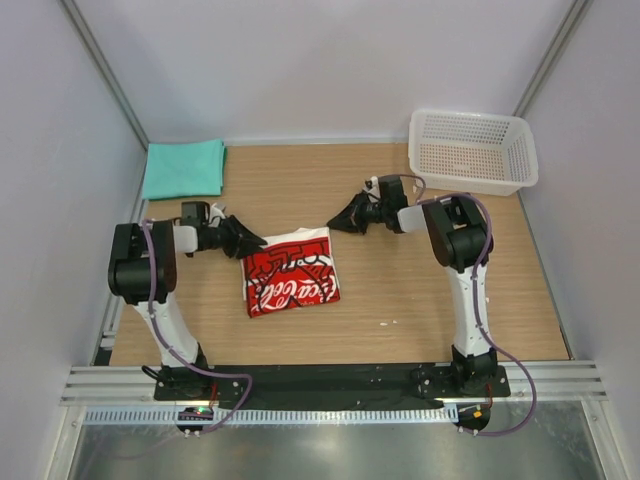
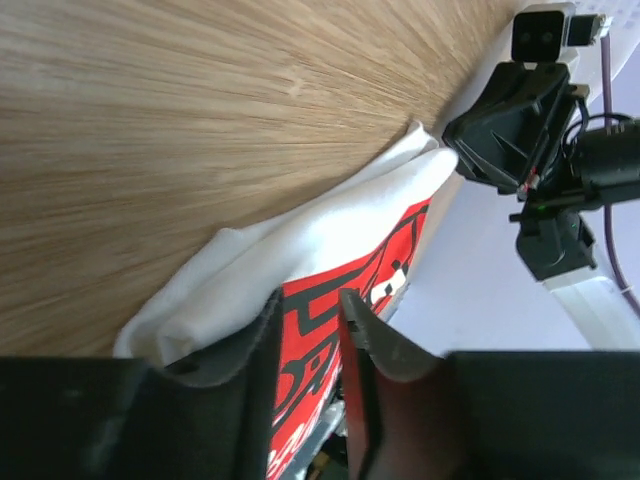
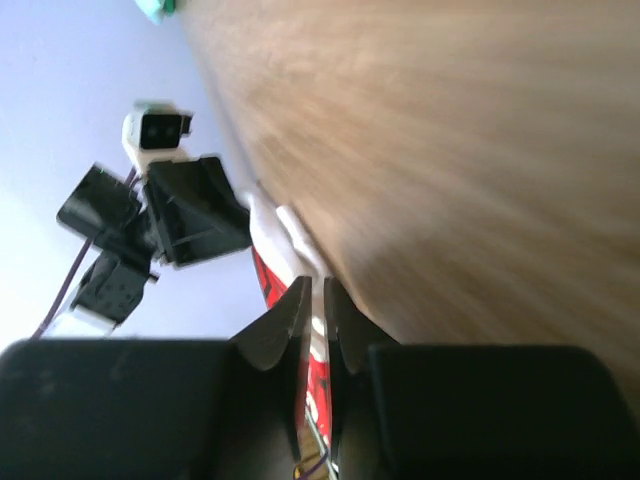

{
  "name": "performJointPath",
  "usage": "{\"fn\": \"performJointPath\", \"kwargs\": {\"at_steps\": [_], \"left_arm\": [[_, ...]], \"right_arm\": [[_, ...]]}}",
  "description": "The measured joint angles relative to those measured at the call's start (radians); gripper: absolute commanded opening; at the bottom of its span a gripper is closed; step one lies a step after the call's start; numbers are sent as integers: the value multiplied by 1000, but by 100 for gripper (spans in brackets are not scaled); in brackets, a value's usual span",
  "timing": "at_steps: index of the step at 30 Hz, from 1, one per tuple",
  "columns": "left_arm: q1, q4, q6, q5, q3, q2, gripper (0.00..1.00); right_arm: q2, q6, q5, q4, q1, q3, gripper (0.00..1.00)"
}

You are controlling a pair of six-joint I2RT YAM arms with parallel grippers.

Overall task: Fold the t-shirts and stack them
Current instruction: Fold the tshirt

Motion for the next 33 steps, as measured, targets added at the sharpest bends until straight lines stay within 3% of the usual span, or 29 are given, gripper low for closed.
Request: {"fn": "performJointPath", "kwargs": {"at_steps": [1, 5, 10, 13, 18, 23, 33], "left_arm": [[3, -5, 6, 6, 0, -12, 44], [9, -80, 35, -1, -19, -150, 52], [10, -136, 32, 7, -65, -405, 28], [10, -145, 26, 11, -142, -506, 22], [10, -189, 8, 1, -300, -502, 10], [10, -263, 19, -68, -347, -429, 6], [18, -336, 63, -161, -332, -416, 11]], "right_arm": [[0, -33, 5, -31, -15, 7, 18], [-15, -177, 50, -289, -39, 103, 27], [-126, -385, 147, -607, -3, 186, 34], [-211, -443, 155, -694, 50, 182, 33], [-286, -454, 98, -666, 205, 85, 25], [-273, -423, 15, -590, 326, -72, 15], [-302, -398, -82, -396, 135, -352, 14]]}}
